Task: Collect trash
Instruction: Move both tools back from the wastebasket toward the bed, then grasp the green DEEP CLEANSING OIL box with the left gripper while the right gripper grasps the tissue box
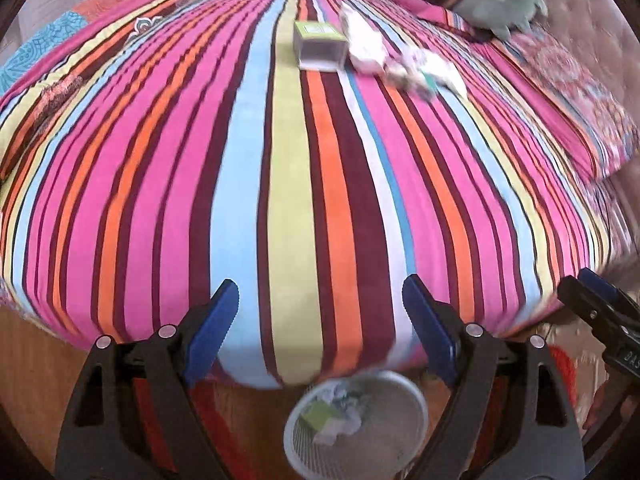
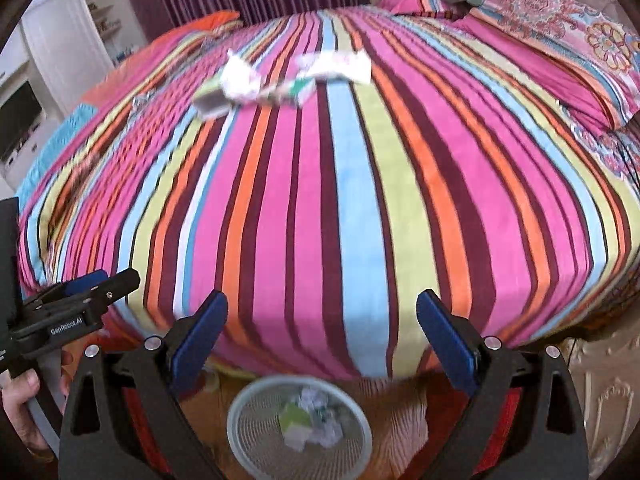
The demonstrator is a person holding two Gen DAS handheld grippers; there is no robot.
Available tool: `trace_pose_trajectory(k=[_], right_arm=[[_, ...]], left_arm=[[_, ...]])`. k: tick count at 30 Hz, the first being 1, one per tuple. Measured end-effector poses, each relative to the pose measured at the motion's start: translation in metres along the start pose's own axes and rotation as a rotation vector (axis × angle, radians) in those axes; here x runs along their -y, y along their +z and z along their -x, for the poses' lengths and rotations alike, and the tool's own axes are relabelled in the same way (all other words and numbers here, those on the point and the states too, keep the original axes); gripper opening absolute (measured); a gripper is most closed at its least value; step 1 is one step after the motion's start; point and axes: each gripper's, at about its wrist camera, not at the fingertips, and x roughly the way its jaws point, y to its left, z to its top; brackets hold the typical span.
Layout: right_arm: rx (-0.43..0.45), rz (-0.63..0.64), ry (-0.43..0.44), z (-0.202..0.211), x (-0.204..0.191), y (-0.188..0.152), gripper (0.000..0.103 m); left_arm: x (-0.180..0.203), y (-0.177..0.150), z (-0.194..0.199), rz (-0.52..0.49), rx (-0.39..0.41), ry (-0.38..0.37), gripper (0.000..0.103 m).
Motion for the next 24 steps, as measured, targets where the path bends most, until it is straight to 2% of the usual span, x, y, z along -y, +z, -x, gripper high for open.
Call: trace_pose_trajectory(k=[3,11,20,24], right_arm=[[0.047,0.01,-0.01,-0.001,0.0,0.019,0.091],[0.074,-0.022,-0.013,-0.028,0.011,0.064,0.091],[0.091,0.024,-0.002,-0.067,0.014,0.107,0.091],[0.099,0.086,0.004,-0.085,0.007,0.125,0.091]], left_arm=[[-0.005,0.021,-0.007,0.012,0.014,0.01,0.082],[-0.006,0.068,-0.039,0.07,0.034,0.011,0.082],[-0.012,0.134,-0.078,0.12,0.061,0.008,0.082],[-0.013,0.164,-0.096,0.15,0.066,0.006,0.082]])
